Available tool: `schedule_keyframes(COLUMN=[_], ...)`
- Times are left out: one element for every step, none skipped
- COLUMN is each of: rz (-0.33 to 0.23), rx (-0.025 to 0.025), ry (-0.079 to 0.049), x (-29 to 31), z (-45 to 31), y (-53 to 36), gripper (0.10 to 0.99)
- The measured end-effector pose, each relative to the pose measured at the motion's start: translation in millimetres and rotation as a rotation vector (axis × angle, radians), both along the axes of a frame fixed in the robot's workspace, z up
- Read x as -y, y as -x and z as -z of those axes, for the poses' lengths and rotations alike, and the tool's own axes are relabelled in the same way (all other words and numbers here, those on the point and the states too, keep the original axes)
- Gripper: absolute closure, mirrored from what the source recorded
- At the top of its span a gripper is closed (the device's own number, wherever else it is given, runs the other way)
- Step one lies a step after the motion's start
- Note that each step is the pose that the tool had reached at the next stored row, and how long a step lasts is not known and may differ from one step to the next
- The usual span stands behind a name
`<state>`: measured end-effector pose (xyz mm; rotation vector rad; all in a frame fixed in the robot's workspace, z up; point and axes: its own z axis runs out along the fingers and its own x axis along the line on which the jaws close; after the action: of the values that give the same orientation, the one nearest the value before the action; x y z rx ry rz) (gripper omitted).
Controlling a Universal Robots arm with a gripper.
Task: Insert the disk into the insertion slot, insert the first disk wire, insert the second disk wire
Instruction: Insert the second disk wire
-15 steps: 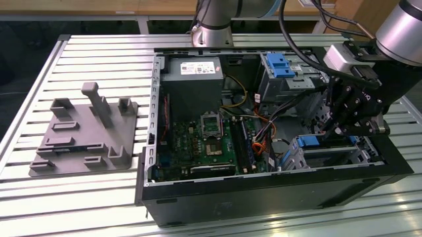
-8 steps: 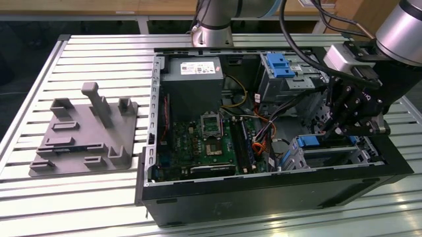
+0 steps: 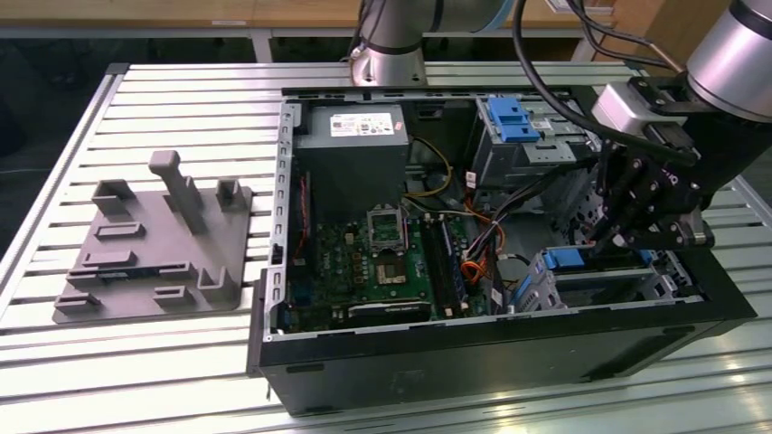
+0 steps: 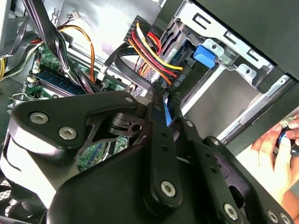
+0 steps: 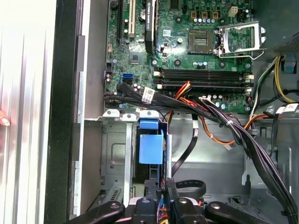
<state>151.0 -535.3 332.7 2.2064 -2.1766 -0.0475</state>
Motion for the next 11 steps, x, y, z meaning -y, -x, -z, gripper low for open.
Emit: schedule_keyframes(rz=[-0.002,-0.004,-0.006,-0.007,-0.009,-0.011,-0.013,-0.015,-0.017,-0.018,-0.019], rx=[-0.0003,-0.0008,-0.0012,-0.0015,-0.0018,-0.0021,-0.0024,-0.0026,-0.0028,-0.0029,-0.003], ry=[0.0,0.0,0.0,0.0,0.0,0.0,0.0,0.0,0.0,0.0,0.0], x=[0.0,0.0,0.0,0.0,0.0,0.0,0.0,-0.1,0.0,0.0,0.0], z=[0.2,0.6,1.0,1.3,1.7,2.0,2.3,2.7,3.1,3.1,3.1], y=[0.0,0.0,0.0,0.0,0.0,0.0,0.0,-0.1,0.0,0.0,0.0], gripper=[0.886,0.886,0.886,0.886,0.886,0.886,0.886,0.886,0.886,0.886,0.886])
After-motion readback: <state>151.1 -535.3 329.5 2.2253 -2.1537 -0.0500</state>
